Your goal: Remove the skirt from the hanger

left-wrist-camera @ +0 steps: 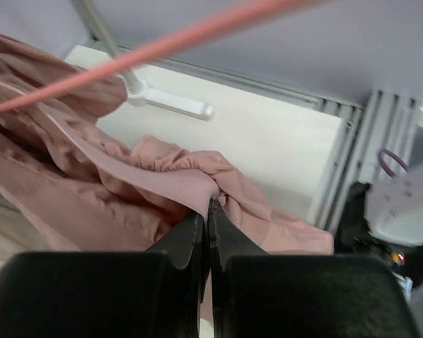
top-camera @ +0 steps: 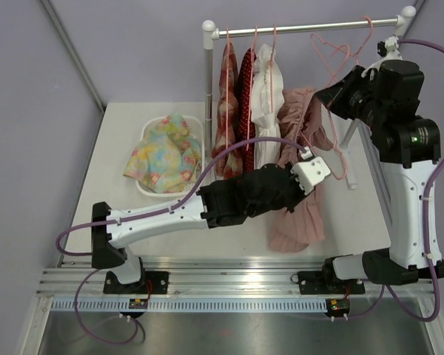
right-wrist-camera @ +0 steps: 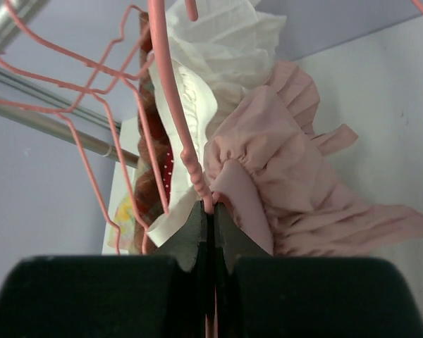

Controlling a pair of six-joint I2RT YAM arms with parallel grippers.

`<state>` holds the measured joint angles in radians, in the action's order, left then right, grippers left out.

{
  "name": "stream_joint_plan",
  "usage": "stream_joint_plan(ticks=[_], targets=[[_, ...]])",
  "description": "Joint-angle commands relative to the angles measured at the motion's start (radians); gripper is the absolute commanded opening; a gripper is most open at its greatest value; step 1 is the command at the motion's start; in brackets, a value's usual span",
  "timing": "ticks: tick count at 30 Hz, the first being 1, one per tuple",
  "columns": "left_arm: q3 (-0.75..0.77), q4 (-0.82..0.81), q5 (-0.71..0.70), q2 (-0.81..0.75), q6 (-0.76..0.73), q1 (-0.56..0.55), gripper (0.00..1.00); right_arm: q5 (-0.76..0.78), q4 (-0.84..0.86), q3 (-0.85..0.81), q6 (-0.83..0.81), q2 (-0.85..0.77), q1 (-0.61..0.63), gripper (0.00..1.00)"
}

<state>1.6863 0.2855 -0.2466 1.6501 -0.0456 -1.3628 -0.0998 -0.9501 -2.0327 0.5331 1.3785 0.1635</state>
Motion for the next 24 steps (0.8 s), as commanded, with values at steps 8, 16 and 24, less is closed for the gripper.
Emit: stream_joint_plan(ticks=[8, 16, 24], targets=[[0.563, 0.087, 0.046, 0.293, 0.041, 0.274, 0.00, -0.135, -0.186, -0.090, 0.001, -0.163, -0.001, 0.00], [0.215, 0.011, 0.162, 0.012, 0.096, 0.145, 0.00, 0.026, -0.165, -0.262, -0.108, -0.040, 0.001, 0.00], [-0.213, 0.082, -0.063, -0.424, 0.194, -0.093, 0.00, 0.126, -0.001, -0.377, -0.176, 0.149, 0.001, 0.00]])
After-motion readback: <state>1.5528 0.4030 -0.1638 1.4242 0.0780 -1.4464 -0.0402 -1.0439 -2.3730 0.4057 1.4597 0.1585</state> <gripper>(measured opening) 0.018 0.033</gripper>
